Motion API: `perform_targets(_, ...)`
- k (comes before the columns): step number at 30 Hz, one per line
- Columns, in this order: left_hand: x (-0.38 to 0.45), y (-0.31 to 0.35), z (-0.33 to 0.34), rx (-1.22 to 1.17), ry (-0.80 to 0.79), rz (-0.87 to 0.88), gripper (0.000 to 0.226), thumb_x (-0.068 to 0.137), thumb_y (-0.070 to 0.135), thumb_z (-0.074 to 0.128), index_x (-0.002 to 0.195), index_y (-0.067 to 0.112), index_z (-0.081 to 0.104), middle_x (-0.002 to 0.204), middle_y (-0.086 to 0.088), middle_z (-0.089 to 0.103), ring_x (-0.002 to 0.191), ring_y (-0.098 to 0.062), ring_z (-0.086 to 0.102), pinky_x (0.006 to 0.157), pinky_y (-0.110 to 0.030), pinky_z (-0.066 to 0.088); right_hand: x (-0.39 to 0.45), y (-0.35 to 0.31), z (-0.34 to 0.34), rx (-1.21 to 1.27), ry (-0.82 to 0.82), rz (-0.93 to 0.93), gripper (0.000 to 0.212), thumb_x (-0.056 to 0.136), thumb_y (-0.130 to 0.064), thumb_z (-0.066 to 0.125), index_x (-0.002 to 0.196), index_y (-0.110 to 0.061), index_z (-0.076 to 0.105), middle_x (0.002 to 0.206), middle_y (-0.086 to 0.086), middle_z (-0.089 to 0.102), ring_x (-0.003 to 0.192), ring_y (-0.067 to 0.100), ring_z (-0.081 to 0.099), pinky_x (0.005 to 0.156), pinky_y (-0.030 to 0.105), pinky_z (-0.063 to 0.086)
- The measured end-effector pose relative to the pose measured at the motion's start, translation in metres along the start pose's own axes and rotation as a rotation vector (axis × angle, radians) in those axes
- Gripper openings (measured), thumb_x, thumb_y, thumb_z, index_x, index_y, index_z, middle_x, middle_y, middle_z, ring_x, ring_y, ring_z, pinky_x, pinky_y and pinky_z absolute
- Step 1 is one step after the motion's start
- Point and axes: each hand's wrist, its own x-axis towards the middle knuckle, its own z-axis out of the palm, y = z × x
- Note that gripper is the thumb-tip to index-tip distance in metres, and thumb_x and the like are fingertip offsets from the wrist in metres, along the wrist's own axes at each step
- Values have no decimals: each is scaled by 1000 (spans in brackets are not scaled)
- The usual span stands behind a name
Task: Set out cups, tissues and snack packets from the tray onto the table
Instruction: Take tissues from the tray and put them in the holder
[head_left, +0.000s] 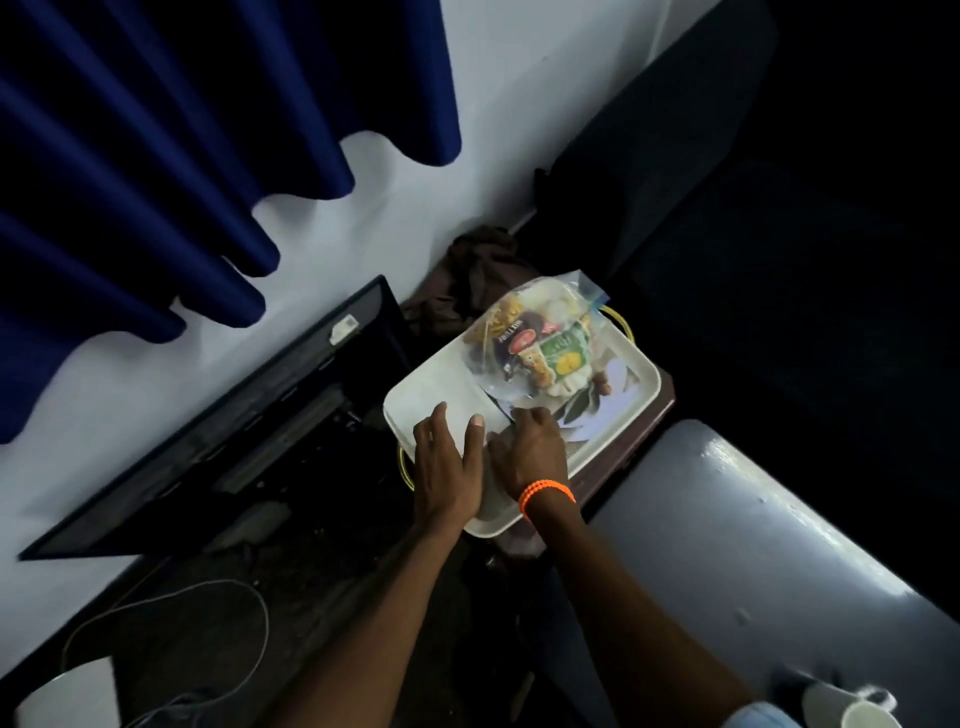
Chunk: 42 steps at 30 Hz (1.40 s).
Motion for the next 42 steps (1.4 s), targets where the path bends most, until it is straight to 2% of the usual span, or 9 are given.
perform_targets(8, 16, 3, -11, -42, 27, -133, 66, 104, 57, 41, 155, 15, 39, 152, -14, 48, 136, -31, 52, 112, -47, 44, 30, -31, 37, -106, 55, 86, 54, 91, -53, 60, 125, -11, 63, 126, 13, 56, 123, 36, 47, 102, 46, 38)
perform_targets(17, 8, 2, -18, -270, 189, -232, 55, 104, 44, 51, 145, 8, 53, 142, -17, 56, 129, -29, 55, 103, -31, 44, 24, -29, 5, 405, 100, 93, 14, 85, -15, 73, 97, -10, 71, 90, 7, 72, 80, 23, 65, 65, 16, 45)
perform_targets(19, 7, 6, -14, -385, 218, -315, 52, 102, 45, 55, 136, 6, 59, 136, -21, 61, 122, -34, 61, 103, -45, 51, 20, -16, -11, 624, 47, 197, 12, 84, -13, 75, 93, -6, 69, 92, 12, 75, 80, 30, 72, 70, 34, 60)
perform_targets(22, 2, 18, -4, -703, 66, -425, 28, 101, 45, 59, 110, 20, 68, 121, -18, 73, 109, -35, 71, 97, -53, 57, 4, 9, -36, 1131, -74, 387, 19, 85, -4, 76, 103, -1, 70, 103, 19, 78, 89, 34, 78, 73, 44, 65)
perform_targets(26, -14, 35, 10, -1151, -403, -580, 49, 95, 54, 63, 130, 20, 69, 124, -13, 75, 116, -34, 71, 93, -50, 60, -26, 56, -61, 1271, -162, 438, 18, 83, -1, 77, 98, 2, 67, 105, 23, 75, 87, 33, 74, 71, 40, 62)
perform_targets(30, -41, 58, 45, -872, -525, -493, 34, 91, 22, 75, 123, 12, 71, 109, -12, 80, 95, -29, 78, 68, -38, 63, -56, 105, -88, 1206, -154, 508, 29, 83, -14, 81, 106, -1, 67, 111, 19, 77, 97, 32, 76, 85, 50, 62)
perform_targets(33, -63, 77, 73, -758, -587, -446, 31, 88, 14, 76, 118, 13, 71, 104, -9, 81, 93, -29, 79, 69, -38, 63, -81, 132, -111, 1177, -14, 559, 36, 88, -29, 78, 113, -5, 67, 107, 12, 78, 99, 31, 76, 78, 48, 65)
perform_targets(38, -122, 114, 129, -448, -588, -457, 21, 89, 25, 72, 107, 15, 69, 99, -9, 79, 88, -30, 76, 69, -39, 61, -145, 191, -150, 956, 283, 558, 13, 89, -13, 74, 101, -11, 68, 100, 12, 76, 87, 27, 74, 57, 30, 62)
perform_targets(42, -191, 143, 169, -329, -777, -409, 19, 89, 20, 71, 107, 17, 68, 98, -4, 78, 85, -22, 76, 57, -28, 58, -206, 241, -178, 968, 436, 580, 25, 78, 0, 81, 97, -10, 69, 94, 12, 75, 83, 30, 71, 66, 39, 61)
